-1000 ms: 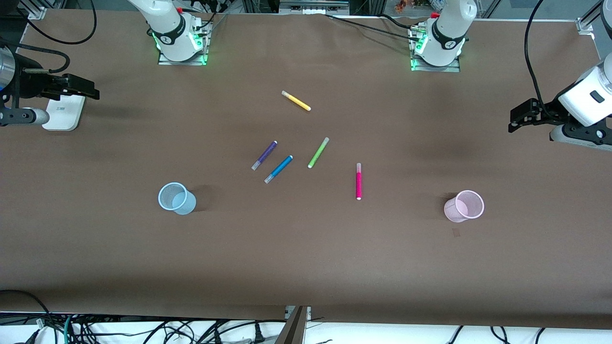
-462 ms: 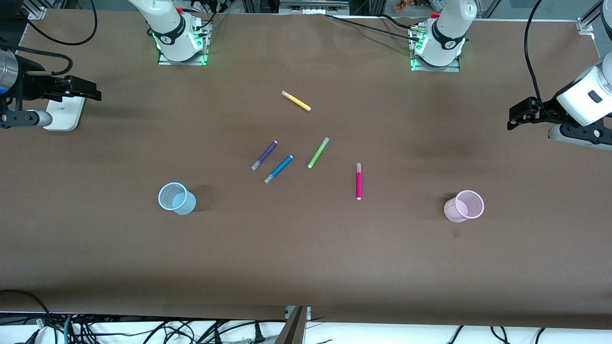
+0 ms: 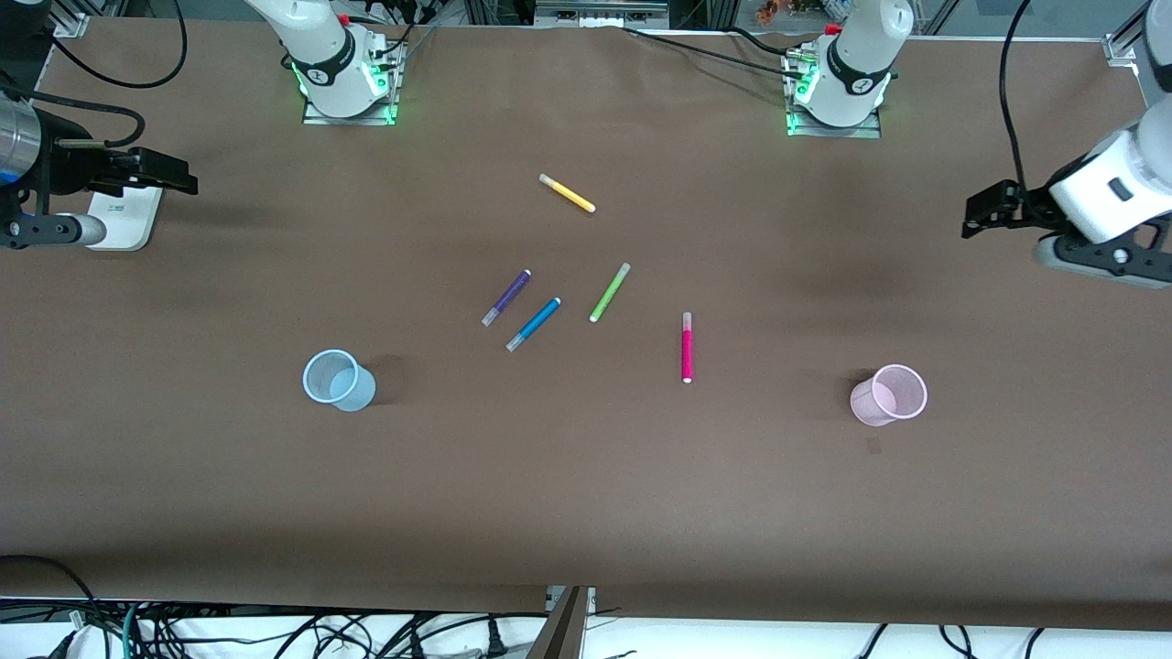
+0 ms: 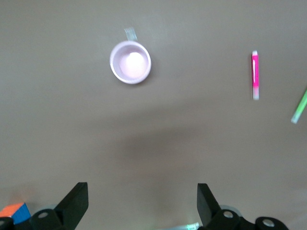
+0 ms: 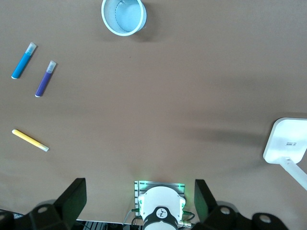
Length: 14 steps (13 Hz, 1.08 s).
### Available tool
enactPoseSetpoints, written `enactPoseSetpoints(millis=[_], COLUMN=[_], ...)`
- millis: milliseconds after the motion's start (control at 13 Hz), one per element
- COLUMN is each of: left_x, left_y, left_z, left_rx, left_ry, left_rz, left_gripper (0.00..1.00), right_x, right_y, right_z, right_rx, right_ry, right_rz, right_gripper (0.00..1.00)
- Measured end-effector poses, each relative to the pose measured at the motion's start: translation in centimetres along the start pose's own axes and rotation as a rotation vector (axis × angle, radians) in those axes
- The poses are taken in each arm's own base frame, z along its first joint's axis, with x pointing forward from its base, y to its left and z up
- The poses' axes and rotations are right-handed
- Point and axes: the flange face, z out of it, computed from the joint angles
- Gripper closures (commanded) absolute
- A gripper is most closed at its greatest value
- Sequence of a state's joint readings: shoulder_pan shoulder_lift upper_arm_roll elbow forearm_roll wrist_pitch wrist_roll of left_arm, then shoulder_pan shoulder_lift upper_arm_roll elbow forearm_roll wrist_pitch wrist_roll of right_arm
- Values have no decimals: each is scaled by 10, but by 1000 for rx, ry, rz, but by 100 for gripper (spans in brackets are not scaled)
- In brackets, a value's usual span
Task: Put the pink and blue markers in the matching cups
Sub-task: 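Move the right gripper to the blue marker while the left gripper reaches the pink marker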
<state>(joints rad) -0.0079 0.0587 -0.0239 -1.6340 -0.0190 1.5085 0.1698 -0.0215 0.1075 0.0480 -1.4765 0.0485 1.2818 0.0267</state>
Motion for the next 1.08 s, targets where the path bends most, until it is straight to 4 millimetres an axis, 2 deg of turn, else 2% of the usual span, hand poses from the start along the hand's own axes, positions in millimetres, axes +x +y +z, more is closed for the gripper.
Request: enactPoseSetpoints(millis=[154, 231, 308, 385, 538, 769, 1077], left_x=[6, 11, 14, 18, 32, 59, 87], left_y=[14, 21, 26, 36, 73, 124, 171], left_z=[23, 40, 48, 56, 76, 133, 212], left_rx=[-12, -17, -18, -16, -5, -13, -49], left_ry=[-92, -136, -153, -166, -177, -213, -161], left_rz=[22, 26, 20, 8, -8, 27, 97], left_gripper=[0, 0, 0, 0, 0, 0, 0], right_x=[6, 12, 16, 22, 37, 63, 94], right_y=[-20, -47, -63, -81, -124, -181, -239], right_z=[6, 12, 16, 23, 43, 81, 140], right_rx=[-8, -19, -24, -26, -33, -28, -11], right_ry=[0, 10, 17, 31, 58, 102, 129], right_rz=[38, 61, 76, 104, 166, 234, 317], right_gripper=[1, 1, 1, 1, 1, 1, 1])
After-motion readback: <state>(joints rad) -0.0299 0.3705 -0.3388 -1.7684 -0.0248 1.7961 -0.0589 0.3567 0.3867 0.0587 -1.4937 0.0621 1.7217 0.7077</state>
